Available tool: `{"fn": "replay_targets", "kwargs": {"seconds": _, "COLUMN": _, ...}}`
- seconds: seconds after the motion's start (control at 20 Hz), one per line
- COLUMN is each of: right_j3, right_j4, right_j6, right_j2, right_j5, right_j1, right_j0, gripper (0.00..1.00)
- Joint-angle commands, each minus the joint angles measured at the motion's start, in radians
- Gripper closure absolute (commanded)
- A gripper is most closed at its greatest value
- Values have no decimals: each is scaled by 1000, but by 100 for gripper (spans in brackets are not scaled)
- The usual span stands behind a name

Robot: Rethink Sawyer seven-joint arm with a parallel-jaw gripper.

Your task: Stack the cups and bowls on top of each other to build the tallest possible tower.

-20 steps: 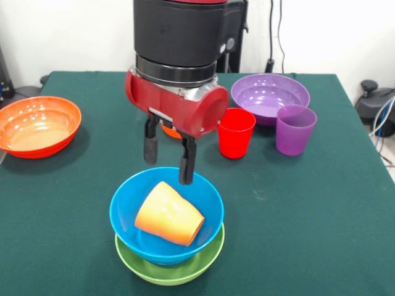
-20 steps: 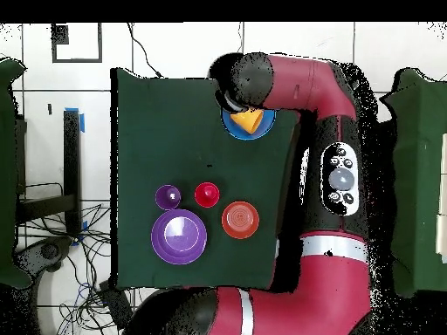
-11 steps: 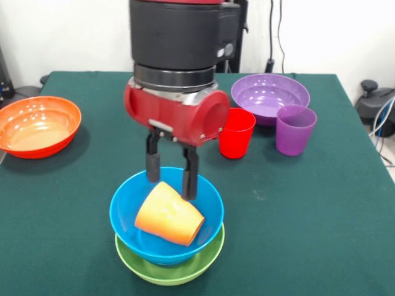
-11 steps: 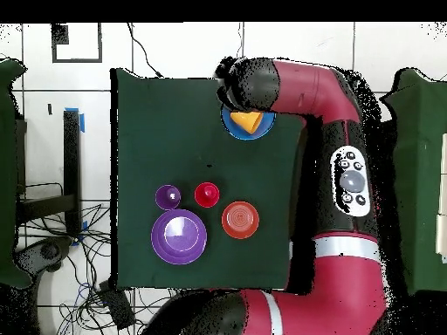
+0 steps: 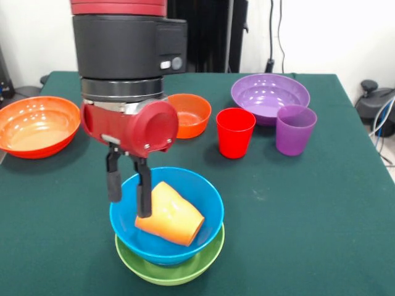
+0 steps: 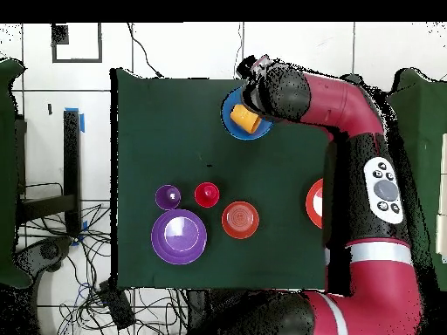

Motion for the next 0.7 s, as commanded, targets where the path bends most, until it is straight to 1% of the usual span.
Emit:
{"fn": "replay_targets", "kwargs": {"seconds": 0.05, "right_j3": 147, "right_j4": -110, "right_j6": -341, "right_j2": 144, "right_j5": -33, "right_j1": 25, "right_j0": -36, "gripper": 0}}
{"fn": "replay_targets", "kwargs": {"seconds": 0.3, "right_j3": 148, "right_j4": -133, "right_j6": -305, "right_j2": 154, "right_j5": 1, "right_j1": 17, "right_j0": -32, "gripper": 0}}
{"fn": "replay_targets", "kwargs": {"seconds": 0.45, "right_j3": 152, "right_j4": -132, "right_j6": -304, "right_j2": 183, "right_j5": 9, "right_j1": 18, "right_j0": -38, "gripper": 0}}
{"fn": "replay_targets", "kwargs": {"seconds": 0.6, "right_j3": 142, "right_j4": -134, "right_j6": -326, "right_j2": 216, "right_j5": 34, "right_j1": 19, "right_j0": -39, "gripper": 0}}
{"fn": "replay_targets", "kwargs": {"seconds": 0.7, "right_j3": 139, "right_j4": -129, "right_j6": -307, "right_j2": 229, "right_j5": 39, "right_j1": 19, "right_j0": -37, "gripper": 0}}
